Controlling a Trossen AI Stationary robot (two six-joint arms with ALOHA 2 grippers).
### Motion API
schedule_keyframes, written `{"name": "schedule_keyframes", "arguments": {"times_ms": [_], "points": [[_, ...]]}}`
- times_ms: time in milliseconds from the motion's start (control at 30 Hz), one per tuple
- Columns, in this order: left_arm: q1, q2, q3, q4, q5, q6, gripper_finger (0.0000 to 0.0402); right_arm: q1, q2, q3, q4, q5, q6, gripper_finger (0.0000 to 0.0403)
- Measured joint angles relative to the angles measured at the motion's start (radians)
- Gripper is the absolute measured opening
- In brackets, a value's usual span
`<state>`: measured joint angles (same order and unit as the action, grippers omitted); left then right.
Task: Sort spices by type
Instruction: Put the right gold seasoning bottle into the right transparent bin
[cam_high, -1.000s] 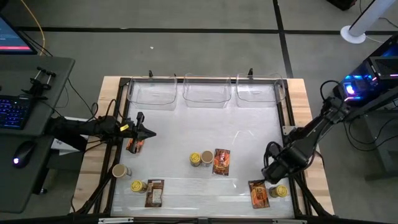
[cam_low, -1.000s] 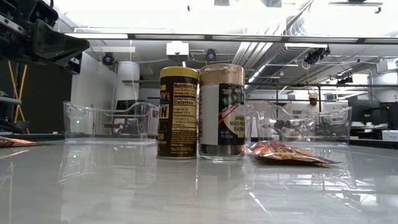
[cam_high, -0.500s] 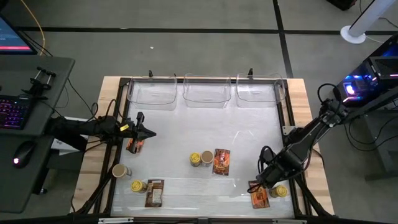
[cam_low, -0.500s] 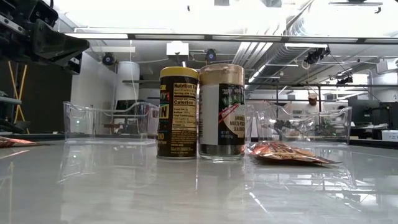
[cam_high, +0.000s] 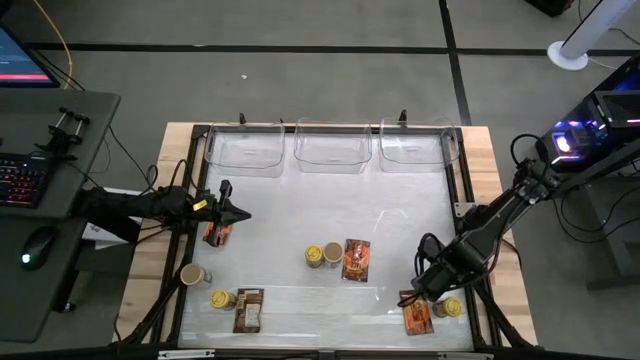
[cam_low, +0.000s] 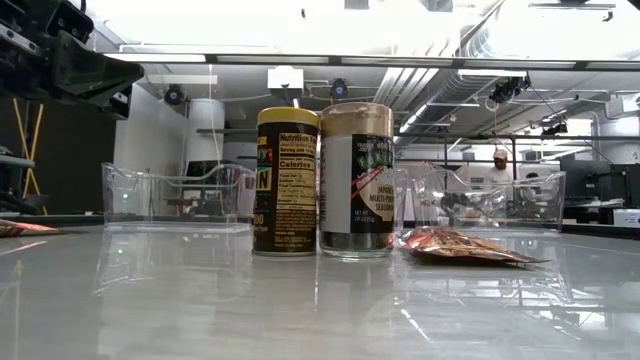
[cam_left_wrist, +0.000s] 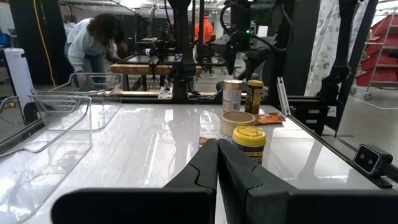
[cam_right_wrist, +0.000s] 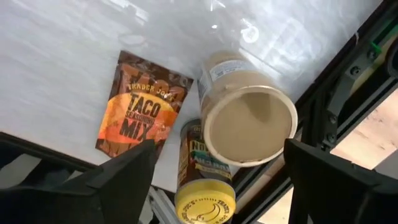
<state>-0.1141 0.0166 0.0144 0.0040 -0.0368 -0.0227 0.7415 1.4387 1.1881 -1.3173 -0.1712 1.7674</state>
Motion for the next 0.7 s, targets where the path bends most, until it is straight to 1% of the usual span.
{"name": "schedule_keyframes", "arguments": {"times_ms": [100,267,533,700], "points": [[0.0,0.0,0.0,0.0,0.0,0.0,0.0001,-0.002,0.0,0.0,0.011,-0.001,0.016,0.0353],[0.0,0.0,0.0,0.0,0.0,0.0,0.0001,-0.008,0.0,0.0,0.025,0.058,0.063,0.0353],[0.0,0.0,0.0,0.0,0.0,0.0,0.0001,-0.034,0.0,0.0,0.025,0.043,-0.019,0.0354],[0.0,0.0,0.0,0.0,0.0,0.0,0.0001,-0.042,0.0,0.0,-0.064,-0.001,-0.018,0.0354]]}}
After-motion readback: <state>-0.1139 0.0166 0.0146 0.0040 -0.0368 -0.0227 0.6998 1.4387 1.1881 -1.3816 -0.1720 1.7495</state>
